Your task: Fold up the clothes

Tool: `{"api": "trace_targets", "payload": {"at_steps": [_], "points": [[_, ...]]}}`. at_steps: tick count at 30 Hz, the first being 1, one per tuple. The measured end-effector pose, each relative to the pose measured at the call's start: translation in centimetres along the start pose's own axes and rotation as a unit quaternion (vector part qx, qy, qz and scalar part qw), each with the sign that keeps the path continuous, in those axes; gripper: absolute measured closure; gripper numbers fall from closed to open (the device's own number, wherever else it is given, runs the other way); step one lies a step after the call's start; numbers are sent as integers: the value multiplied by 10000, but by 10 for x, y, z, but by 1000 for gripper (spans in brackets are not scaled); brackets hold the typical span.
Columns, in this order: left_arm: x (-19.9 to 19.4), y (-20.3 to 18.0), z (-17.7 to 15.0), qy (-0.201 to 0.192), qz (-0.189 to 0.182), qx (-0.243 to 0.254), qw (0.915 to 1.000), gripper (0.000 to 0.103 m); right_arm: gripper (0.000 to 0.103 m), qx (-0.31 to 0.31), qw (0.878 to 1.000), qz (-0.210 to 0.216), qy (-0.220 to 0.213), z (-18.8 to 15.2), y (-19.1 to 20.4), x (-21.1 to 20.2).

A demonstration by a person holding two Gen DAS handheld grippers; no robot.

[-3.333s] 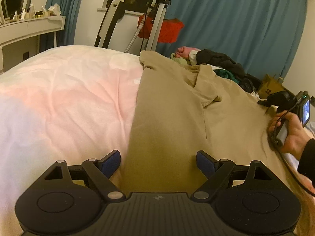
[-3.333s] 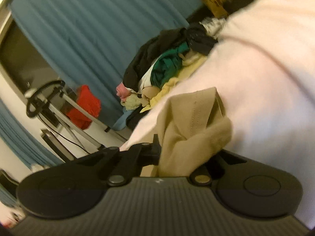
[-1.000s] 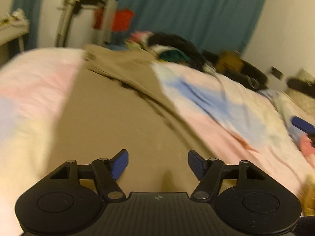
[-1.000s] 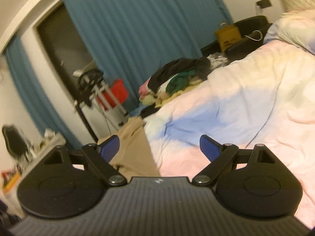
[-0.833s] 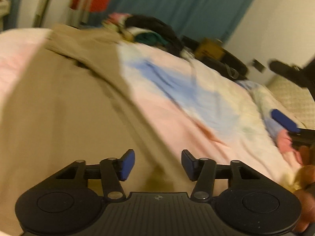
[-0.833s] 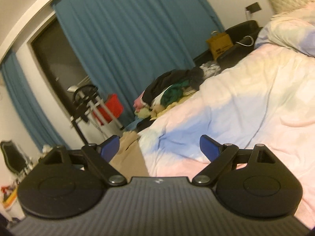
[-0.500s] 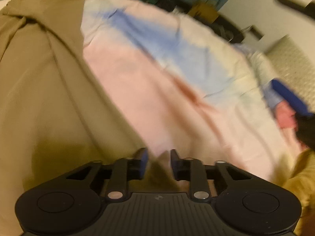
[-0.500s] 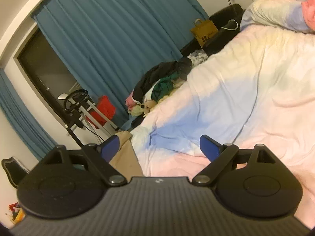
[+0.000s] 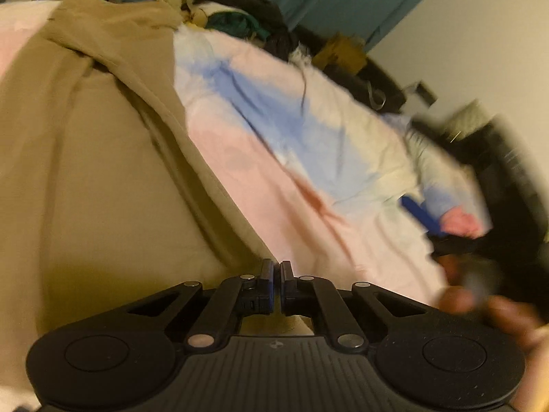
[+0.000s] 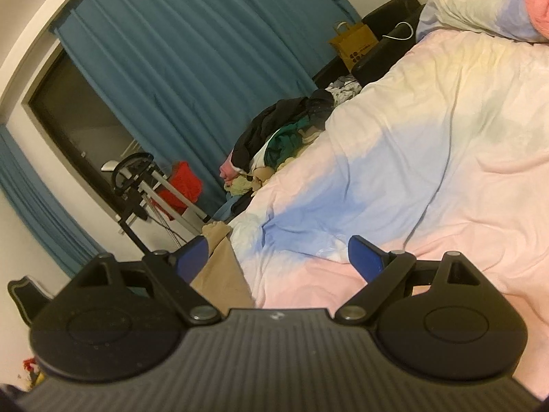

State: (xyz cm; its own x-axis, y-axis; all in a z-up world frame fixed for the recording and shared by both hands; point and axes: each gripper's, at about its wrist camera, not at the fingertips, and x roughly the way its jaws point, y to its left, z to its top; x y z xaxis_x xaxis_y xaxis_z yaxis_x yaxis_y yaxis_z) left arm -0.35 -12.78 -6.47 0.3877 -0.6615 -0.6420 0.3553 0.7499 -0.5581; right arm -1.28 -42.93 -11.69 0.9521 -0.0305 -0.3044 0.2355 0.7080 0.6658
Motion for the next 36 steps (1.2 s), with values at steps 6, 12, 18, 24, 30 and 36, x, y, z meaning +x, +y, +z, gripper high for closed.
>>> {"api": "trace_targets", "payload": {"at_steps": [6, 12, 18, 24, 30, 36], "points": [[-71, 64, -6, -134, -100, -729, 9972, 100, 13, -463, 9982, 83, 361, -10, 21, 10], [-74, 120, -20, 61, 199, -1106, 9936, 103, 13, -1032, 9869, 158, 1233, -36, 45, 30], [-79, 152, -19, 165, -24, -1478, 9889, 89, 14, -740, 9644, 651, 2454, -68, 50, 54], [-118, 184, -9, -546, 319, -1607, 9850, 41, 21, -617, 9458, 610, 3129, -90, 54, 63], [-114, 204, -7, -481, 782, -1940, 9767, 30, 28, 56, 9315, 36, 3636, -106, 35, 80], [-113, 222, -20, -361, 1090, -2232, 9680, 27, 28, 251, 9187, -104, 3941, -117, 30, 77]]}}
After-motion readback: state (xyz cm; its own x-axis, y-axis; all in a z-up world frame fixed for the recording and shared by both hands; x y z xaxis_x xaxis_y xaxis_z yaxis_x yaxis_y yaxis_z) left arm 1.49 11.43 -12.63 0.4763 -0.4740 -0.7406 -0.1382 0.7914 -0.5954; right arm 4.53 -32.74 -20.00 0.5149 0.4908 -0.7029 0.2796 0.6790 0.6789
